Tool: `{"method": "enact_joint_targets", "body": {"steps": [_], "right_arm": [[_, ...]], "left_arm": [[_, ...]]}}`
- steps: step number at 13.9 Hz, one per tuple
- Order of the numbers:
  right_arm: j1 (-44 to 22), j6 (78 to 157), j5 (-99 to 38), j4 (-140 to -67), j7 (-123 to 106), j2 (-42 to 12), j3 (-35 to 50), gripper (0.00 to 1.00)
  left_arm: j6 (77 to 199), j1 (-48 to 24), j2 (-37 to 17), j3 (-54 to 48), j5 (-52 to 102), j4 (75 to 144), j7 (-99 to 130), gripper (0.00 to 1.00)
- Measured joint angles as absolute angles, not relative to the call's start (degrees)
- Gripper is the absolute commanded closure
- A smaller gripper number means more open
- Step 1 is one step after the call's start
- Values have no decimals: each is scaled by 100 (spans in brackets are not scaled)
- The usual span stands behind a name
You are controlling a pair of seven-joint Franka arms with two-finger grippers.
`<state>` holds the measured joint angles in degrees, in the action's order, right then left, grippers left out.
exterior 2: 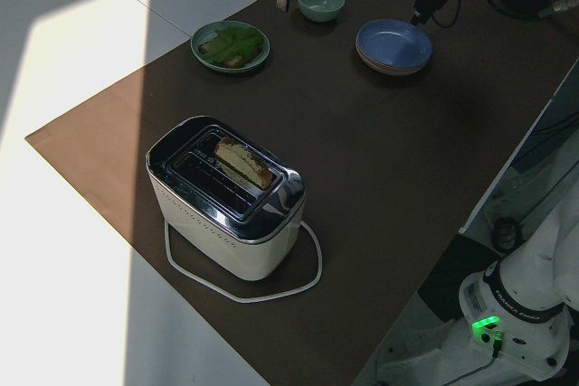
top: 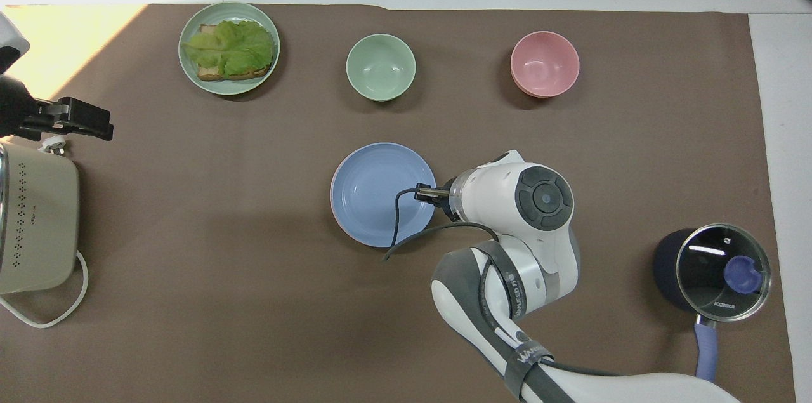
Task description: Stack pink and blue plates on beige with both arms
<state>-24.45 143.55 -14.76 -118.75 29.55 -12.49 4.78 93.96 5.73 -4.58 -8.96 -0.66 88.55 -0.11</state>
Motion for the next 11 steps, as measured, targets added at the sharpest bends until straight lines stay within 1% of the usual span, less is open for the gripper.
{"method": "enact_joint_targets", "body": {"steps": [3, 5, 9, 11], "right_arm": [[-2406, 14340, -1476, -11734, 2955, -1216, 435, 0], [-2239, 14008, -1414, -11668, 2949, -1043, 388, 0], [-1454, 12904, -351, -11594, 2935, -296, 369, 0], [-966, 12460, -188, -11525, 2754, 64, 358, 0]], "left_arm": [[9396, 573, -458, -896, -66, 8855, -11, 0], [9396, 573, -458, -896, -66, 8855, -11, 0], [9396, 573, -458, -896, -66, 8855, -11, 0], [9395, 573, -458, -896, -66, 8855, -11, 0]]}}
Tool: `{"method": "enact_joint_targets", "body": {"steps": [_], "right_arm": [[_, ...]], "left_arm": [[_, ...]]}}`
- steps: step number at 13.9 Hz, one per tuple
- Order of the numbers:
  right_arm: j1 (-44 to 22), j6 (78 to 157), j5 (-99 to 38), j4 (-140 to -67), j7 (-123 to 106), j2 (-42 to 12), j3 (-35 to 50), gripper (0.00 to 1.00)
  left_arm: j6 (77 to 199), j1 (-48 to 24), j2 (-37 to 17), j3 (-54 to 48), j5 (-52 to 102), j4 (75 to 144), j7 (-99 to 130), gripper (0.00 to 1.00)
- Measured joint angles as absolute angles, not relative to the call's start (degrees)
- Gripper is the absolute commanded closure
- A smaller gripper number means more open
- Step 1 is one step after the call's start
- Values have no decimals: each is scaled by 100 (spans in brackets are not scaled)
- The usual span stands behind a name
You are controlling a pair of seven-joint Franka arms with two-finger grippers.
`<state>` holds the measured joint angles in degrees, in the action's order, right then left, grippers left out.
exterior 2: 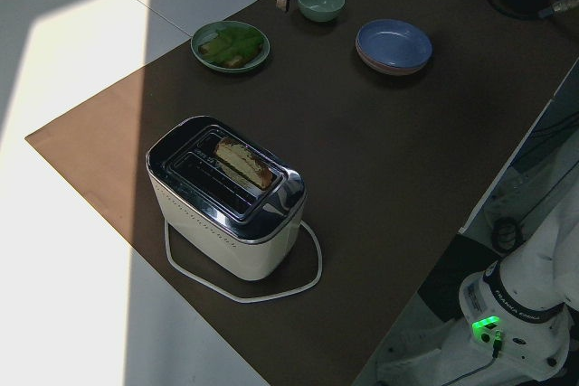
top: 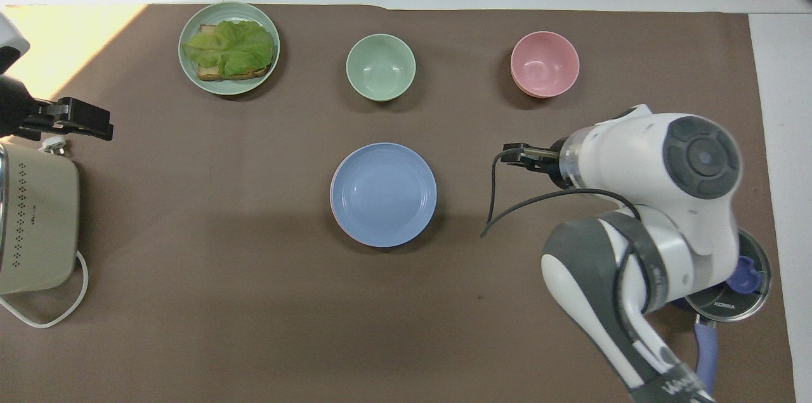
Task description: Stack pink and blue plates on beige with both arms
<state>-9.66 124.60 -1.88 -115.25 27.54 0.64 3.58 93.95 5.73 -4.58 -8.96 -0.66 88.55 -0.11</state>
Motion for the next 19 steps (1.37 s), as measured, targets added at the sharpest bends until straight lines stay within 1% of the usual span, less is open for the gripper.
{"method": "enact_joint_targets", "body": {"steps": [2, 4, 6, 8, 10, 12, 14, 19], "right_arm": [[-391, 11945, -168, -11257, 2200, 266, 345, 0], [186, 11635, -155, -10849, 1620, 298, 332, 0], [553, 11343, 59, -10461, 1340, 279, 323, 0], [600, 10743, 294, -10055, 1294, 256, 337, 0], [579, 9948, 345, -9585, 1294, 255, 389, 0], [562, 9328, 343, -9256, 1294, 256, 425, 0], [535, 9063, 343, -9122, 1294, 254, 477, 0], [469, 9034, 240, -9101, 1294, 252, 495, 0]], "left_arm": [[9395, 573, -458, -896, -66, 8855, -11, 0], [9395, 573, -458, -896, -66, 8855, -11, 0], [9395, 573, -458, -896, -66, 8855, -11, 0], [9395, 573, -458, -896, -66, 8855, -11, 0], [9395, 573, -458, -896, -66, 8855, -11, 0], [9395, 573, -458, -896, -66, 8855, -11, 0], [9395, 573, -458, -896, -66, 8855, -11, 0], [9395, 573, -458, -896, -66, 8855, -11, 0]]}}
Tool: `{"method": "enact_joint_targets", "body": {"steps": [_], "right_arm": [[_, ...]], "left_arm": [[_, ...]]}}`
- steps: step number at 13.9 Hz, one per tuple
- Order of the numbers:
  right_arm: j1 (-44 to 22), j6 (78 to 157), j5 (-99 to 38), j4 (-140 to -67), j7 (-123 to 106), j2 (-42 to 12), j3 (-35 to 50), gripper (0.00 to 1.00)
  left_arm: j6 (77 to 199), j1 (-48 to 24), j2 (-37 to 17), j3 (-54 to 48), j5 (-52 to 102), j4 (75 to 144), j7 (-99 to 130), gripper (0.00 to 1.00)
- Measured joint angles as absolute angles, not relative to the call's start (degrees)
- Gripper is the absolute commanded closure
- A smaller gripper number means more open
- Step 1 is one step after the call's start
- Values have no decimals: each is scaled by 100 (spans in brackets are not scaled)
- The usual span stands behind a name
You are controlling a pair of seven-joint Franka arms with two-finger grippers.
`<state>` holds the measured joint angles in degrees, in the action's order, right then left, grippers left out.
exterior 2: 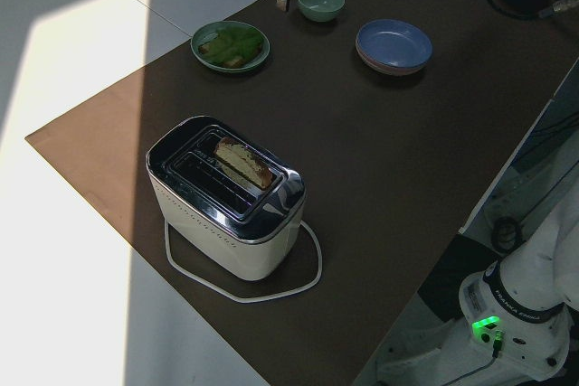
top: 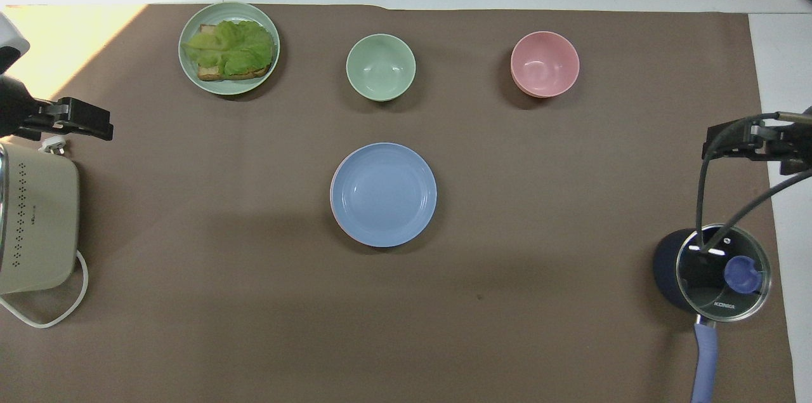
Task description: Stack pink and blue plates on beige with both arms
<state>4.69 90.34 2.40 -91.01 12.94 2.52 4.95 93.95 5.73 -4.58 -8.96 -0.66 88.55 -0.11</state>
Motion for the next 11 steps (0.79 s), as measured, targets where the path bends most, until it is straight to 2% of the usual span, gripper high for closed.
{"method": "enact_joint_targets", "body": {"steps": [11], "right_arm": [[468, 9011, 214, -9102, 925, 251, 495, 0]], "left_arm": [[9395, 573, -458, -896, -66, 8855, -11, 0]]}}
